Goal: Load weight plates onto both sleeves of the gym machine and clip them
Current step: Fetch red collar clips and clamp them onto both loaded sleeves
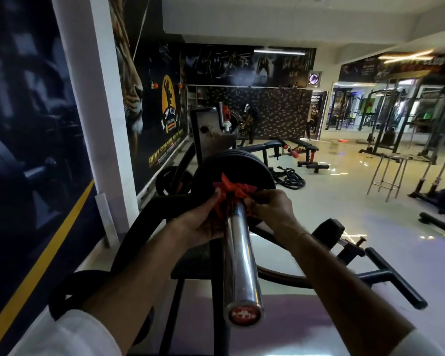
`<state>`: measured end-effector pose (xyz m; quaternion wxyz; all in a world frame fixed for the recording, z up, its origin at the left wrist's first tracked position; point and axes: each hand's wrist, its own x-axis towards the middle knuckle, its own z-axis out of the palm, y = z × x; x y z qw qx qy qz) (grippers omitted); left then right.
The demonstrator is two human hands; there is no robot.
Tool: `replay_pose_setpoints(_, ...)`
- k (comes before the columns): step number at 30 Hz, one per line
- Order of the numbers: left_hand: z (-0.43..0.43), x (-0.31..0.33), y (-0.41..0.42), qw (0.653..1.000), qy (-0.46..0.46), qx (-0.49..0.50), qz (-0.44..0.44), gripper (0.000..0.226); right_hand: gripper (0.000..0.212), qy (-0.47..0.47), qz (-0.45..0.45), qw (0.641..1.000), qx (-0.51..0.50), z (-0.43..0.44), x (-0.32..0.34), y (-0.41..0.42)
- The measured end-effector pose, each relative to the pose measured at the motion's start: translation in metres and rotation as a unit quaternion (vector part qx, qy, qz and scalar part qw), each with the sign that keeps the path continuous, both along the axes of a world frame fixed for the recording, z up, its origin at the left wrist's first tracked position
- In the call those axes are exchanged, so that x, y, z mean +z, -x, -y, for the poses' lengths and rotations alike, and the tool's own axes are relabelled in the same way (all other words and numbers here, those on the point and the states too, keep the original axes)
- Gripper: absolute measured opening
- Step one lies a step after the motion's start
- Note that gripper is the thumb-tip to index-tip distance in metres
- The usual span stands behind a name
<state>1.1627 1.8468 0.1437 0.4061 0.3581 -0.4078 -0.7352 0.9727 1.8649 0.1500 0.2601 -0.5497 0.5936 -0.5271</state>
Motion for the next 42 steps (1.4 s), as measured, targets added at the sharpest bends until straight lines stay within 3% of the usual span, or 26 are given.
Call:
replay_pose_setpoints(2, -0.001, -0.003, 0.003, 1.000, -0.011, -0.008, -0.018, 0.057, 0.016, -0.020, 0.000, 1.000, 0.017, -0.001, 0.008, 0.002)
replay_pose_setpoints(5, -0.001, -0.007, 0.007, 0.999, -0.003, -0.007, -0.044, 0.057, 0.043, -0.060, 0.038, 0.994, 0.087, -0.010, 0.035, -0.001)
replay_pose_setpoints(10, 0.000, -0.010, 0.010, 0.999, 0.003, 0.002, -0.046, 0.049, 0.085, -0.185, -0.175, 0.965, 0.069, -0.008, 0.074, -0.020)
replay_pose_setpoints(14, 0.002, -0.013, 0.011, 0.999, 0.038, -0.010, -0.036, 0.056, 0.091, -0.221, -0.210, 0.952, 0.044, -0.004, 0.078, -0.035)
replay_pose_setpoints(22, 0.005, -0.007, 0.013, 0.999, 0.009, 0.005, -0.044, 0.044, 0.069, -0.233, 0.041, 0.968, 0.084, 0.004, 0.073, -0.001)
replay_pose_setpoints(31, 0.005, -0.002, 0.009, 0.999, 0.008, -0.026, -0.028, 0.044, 0.088, -0.265, 0.253, 0.907, 0.208, 0.013, 0.047, 0.022)
replay_pose_setpoints(33, 0.008, -0.002, 0.008, 0.999, 0.006, -0.033, -0.022, 0.049, 0.080, -0.268, 0.291, 0.895, 0.207, 0.017, 0.038, 0.026)
replay_pose_setpoints(37, 0.011, -0.007, 0.011, 0.999, 0.010, -0.037, -0.017, 0.065, 0.041, -0.246, 0.385, 0.871, 0.183, 0.024, 0.007, 0.029)
replay_pose_setpoints(42, 0.009, -0.007, 0.012, 0.999, 0.010, -0.032, -0.016, 0.079, 0.042, -0.224, 0.398, 0.875, 0.163, 0.025, -0.003, 0.027)
